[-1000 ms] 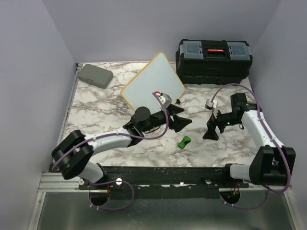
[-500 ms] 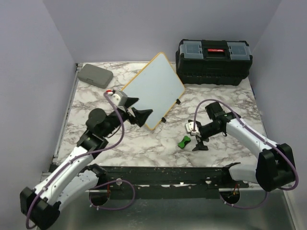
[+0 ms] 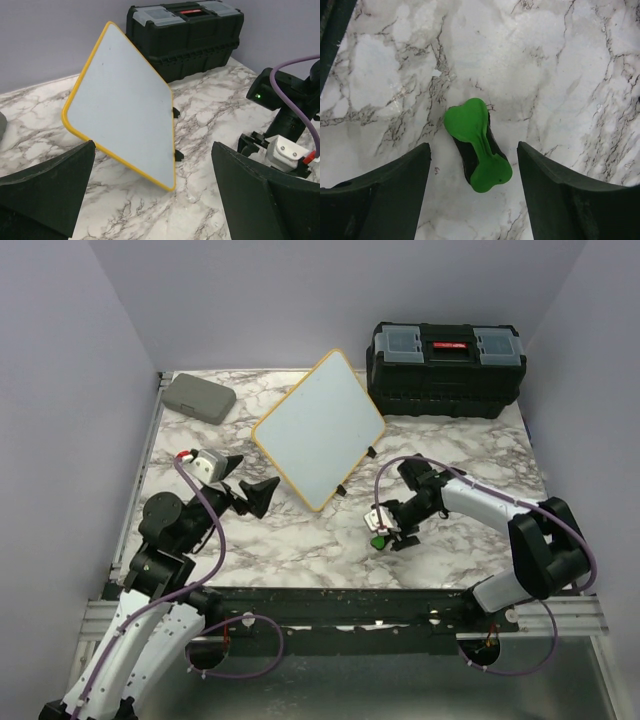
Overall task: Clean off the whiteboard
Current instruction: Place the whiteboard eraser at the center of the board, then reset both arms
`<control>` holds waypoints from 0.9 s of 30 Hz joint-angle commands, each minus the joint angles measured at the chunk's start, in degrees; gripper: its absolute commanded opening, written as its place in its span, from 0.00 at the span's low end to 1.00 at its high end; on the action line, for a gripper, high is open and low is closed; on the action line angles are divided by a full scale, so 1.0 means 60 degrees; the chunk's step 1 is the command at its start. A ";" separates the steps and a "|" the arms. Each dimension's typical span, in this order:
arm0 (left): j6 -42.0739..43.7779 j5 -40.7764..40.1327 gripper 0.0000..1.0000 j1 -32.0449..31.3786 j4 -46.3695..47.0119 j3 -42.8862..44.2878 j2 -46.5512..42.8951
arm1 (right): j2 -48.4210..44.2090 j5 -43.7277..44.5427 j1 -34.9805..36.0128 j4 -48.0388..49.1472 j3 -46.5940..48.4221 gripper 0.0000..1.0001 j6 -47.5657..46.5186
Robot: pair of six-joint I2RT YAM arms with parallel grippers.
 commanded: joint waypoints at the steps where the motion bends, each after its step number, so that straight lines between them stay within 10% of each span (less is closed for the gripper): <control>1: 0.0161 -0.0447 0.99 0.0076 -0.0606 -0.0324 -0.0279 | 0.0242 0.0805 0.0128 0.0802 -0.0104 0.70 0.0646; 10: 0.0278 -0.0711 0.99 0.0105 -0.0689 -0.0492 -0.0623 | 0.0108 0.1537 0.0151 0.1601 -0.0637 0.46 0.1908; 18: 0.0207 -0.0755 0.99 0.0164 -0.0642 -0.0616 -0.0740 | -0.0610 0.4169 -0.0636 0.3160 -0.0640 0.26 0.6268; 24: -0.0013 -0.0705 0.99 0.0361 -0.0372 -0.0743 -0.0673 | -0.0410 0.6296 -0.2475 0.3932 -0.0878 0.35 0.8139; 27: -0.0113 -0.0601 0.99 0.0482 -0.0239 -0.0683 -0.0592 | -0.0809 0.6366 -0.2529 0.4088 -0.1312 0.66 0.8493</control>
